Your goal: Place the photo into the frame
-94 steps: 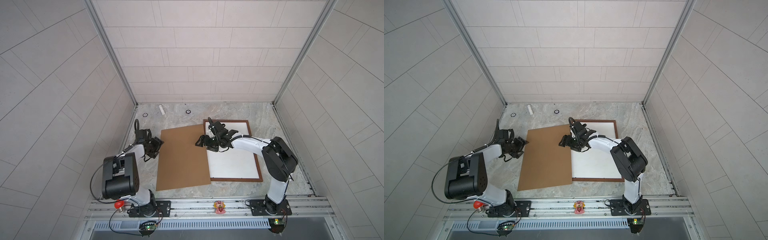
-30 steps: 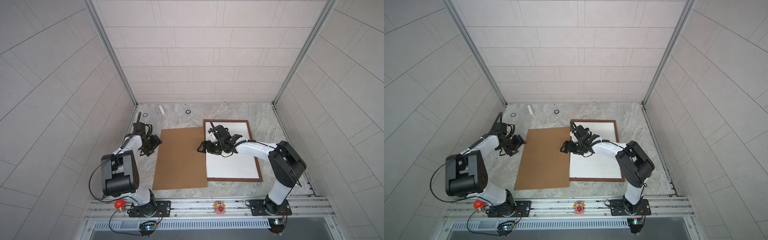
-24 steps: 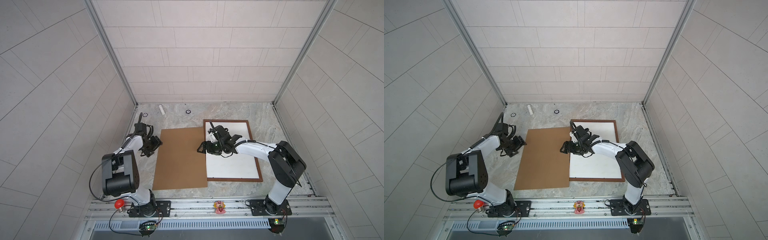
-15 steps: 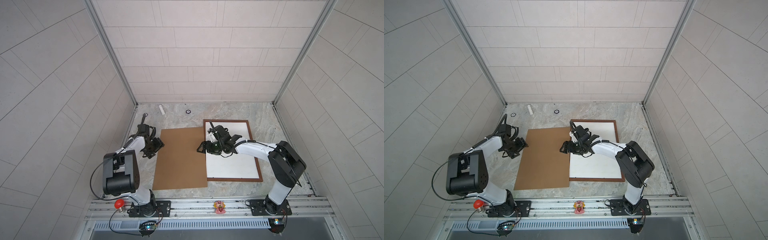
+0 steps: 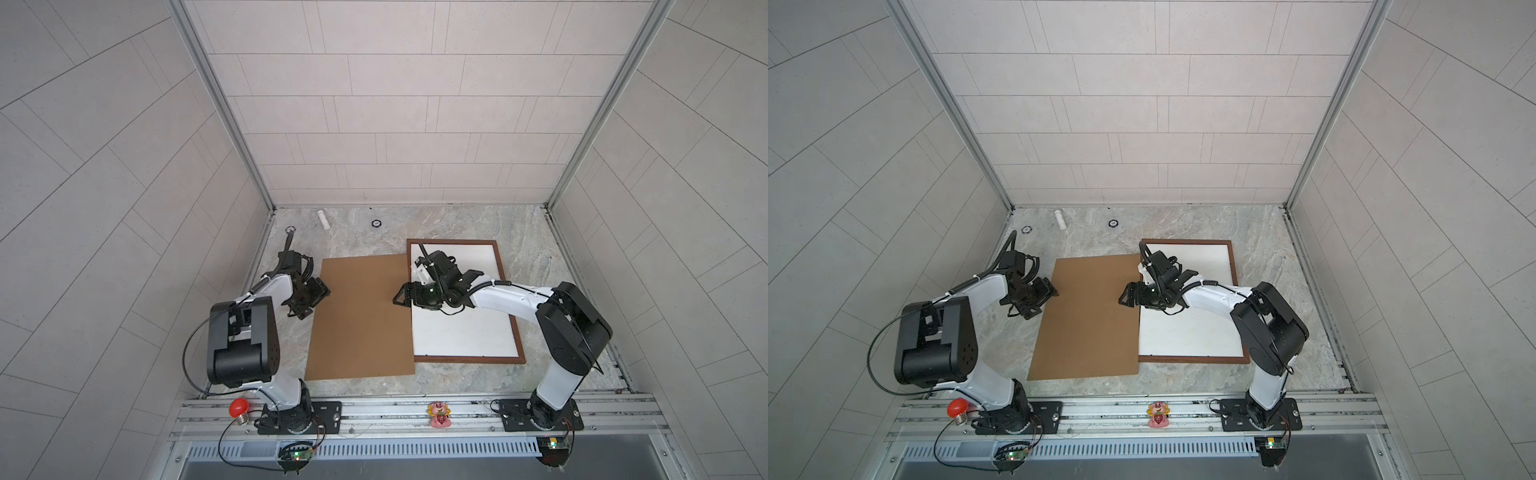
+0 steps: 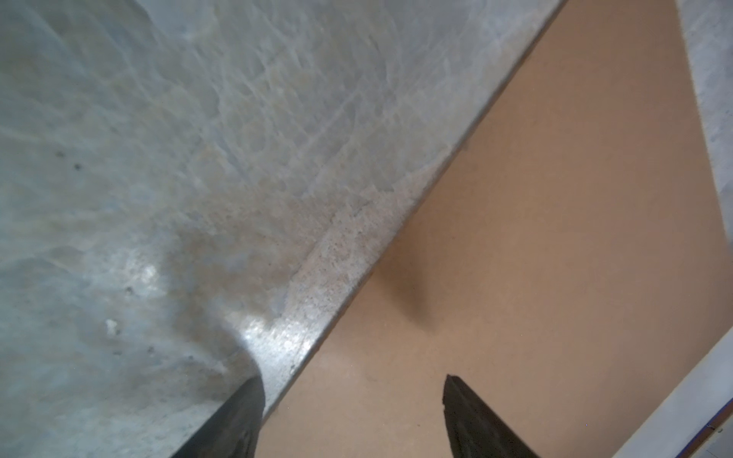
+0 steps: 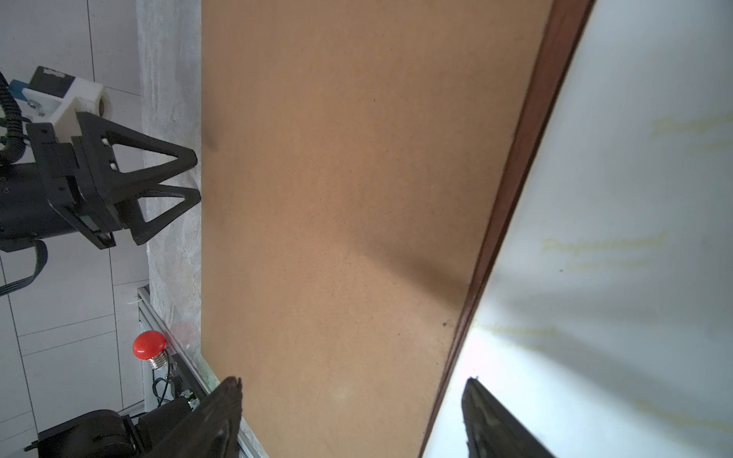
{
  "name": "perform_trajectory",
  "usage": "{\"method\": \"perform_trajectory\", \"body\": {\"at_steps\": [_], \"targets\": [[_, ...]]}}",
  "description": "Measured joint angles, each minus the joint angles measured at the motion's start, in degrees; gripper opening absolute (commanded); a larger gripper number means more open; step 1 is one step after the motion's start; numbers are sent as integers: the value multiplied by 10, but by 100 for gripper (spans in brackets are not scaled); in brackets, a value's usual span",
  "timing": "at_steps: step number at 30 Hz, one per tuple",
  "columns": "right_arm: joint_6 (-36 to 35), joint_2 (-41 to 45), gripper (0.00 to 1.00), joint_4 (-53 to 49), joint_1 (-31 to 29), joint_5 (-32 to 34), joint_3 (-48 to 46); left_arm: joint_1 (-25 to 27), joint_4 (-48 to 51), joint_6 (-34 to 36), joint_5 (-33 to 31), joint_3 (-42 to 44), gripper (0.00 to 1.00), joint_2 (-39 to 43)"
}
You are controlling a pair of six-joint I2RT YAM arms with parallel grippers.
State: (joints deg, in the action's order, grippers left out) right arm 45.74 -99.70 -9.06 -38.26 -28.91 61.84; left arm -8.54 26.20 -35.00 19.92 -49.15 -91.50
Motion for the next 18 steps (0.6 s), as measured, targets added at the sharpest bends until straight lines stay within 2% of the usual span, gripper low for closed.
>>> {"method": "perform_trajectory", "body": {"at_steps": [11,18], "targets": [[-1,-2,83,2,0,3,-12,3,-37,-10,32,19,77,10],[0,-33,83,8,0,0,-15,3,-50,-13,47,26,76,10]]}}
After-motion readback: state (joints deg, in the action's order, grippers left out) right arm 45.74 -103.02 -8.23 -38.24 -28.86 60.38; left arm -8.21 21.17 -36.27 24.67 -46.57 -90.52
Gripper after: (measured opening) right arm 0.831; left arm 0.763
